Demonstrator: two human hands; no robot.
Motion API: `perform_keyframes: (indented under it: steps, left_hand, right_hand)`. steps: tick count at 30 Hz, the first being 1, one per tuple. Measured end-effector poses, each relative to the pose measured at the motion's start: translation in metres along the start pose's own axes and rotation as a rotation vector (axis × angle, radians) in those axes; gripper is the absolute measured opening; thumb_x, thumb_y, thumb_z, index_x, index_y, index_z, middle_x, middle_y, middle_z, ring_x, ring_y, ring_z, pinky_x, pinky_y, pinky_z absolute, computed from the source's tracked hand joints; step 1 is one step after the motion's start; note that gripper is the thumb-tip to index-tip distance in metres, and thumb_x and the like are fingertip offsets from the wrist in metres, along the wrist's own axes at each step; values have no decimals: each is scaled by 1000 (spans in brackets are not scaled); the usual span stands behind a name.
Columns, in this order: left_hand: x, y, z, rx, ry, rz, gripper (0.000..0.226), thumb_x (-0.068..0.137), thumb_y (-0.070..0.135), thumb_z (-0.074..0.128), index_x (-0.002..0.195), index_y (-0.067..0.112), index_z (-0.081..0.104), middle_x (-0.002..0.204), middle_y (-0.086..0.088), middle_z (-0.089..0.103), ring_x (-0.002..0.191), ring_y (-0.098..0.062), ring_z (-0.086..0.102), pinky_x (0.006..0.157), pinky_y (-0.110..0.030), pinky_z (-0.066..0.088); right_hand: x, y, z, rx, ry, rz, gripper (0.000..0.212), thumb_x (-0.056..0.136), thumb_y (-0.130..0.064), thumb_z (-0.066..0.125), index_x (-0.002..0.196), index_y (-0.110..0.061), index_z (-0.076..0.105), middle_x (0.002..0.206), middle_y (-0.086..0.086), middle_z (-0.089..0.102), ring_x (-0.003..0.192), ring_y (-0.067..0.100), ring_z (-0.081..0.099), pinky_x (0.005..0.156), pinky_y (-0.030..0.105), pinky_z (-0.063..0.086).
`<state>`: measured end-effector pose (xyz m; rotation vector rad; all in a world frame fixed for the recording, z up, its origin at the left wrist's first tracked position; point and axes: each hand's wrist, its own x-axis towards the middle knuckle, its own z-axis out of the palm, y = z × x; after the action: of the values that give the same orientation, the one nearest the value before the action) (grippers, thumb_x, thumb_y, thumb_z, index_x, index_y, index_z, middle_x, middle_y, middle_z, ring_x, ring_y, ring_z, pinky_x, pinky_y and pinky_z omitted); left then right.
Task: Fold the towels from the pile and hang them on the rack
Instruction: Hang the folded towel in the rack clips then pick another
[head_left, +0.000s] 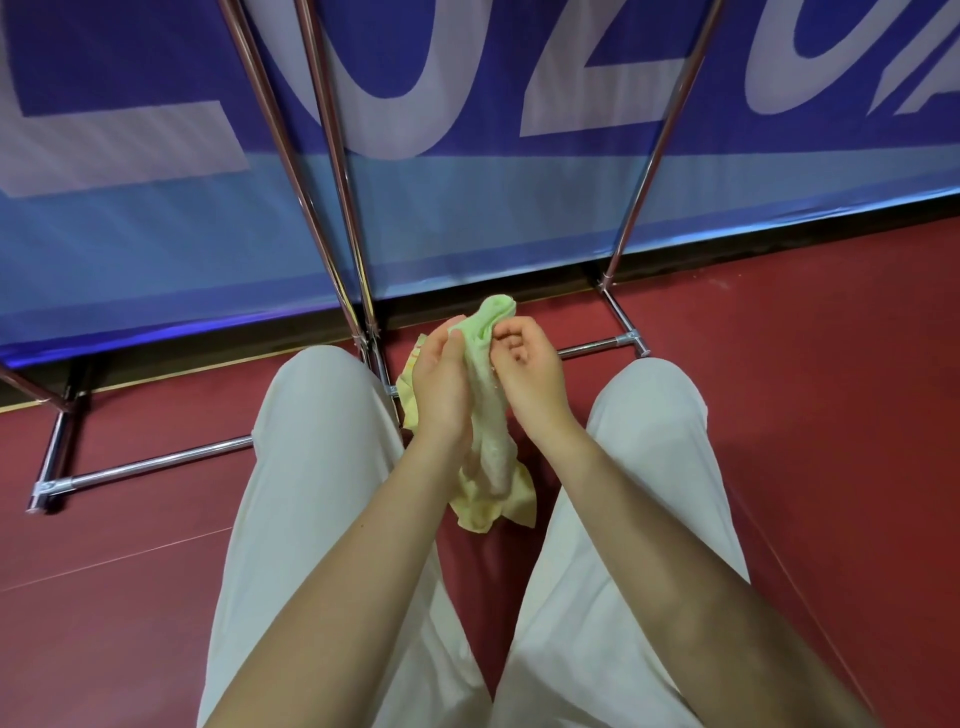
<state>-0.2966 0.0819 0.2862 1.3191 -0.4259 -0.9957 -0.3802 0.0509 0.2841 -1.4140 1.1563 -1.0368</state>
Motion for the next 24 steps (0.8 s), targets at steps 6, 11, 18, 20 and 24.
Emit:
perform_keyframes:
  steps: [6, 11, 18, 20, 24]
  left_hand:
    - [5, 14, -8, -14, -12, 25, 19, 97, 18, 53, 102, 24, 70, 105, -1, 72, 97, -15, 67, 82, -27, 51]
    - [6, 20, -12, 13, -60, 69, 20, 97, 17, 54, 107, 20, 70, 113, -8, 70, 107, -22, 66, 96, -36, 52]
    - [0, 24, -13, -33, -162, 25, 27, 98, 21, 49, 117, 17, 69, 111, -7, 72, 104, -20, 67, 87, -32, 53]
    - [-1, 26, -15, -3, -257, 42, 30, 97, 33, 49, 118, 21, 68, 112, -5, 71, 108, -19, 66, 91, -33, 51]
    - [-2, 26, -22, 172, -421, 125, 32, 91, 30, 62, 122, 27, 63, 115, -1, 70, 112, -20, 64, 99, -37, 49]
  right_hand:
    - [10, 3, -6, -91, -17, -71, 48, 82, -21, 71, 123, -32, 48, 129, -10, 45, 119, 2, 47, 100, 23, 42]
    - [10, -5, -12, 61, -181, 76, 27, 83, -22, 72, 109, -26, 63, 105, -9, 70, 100, 3, 65, 90, 28, 51]
    - [6, -11, -16, 152, -104, 58, 15, 85, -18, 72, 94, -28, 65, 86, -15, 72, 86, -1, 67, 73, 14, 51]
    - [5, -12, -19, 176, -101, 86, 13, 86, -19, 70, 96, -26, 65, 89, -11, 72, 89, 3, 68, 76, 19, 52]
    - [3, -13, -26, 238, -112, 157, 13, 88, -22, 68, 101, -22, 67, 98, 0, 73, 95, 15, 70, 85, 33, 55]
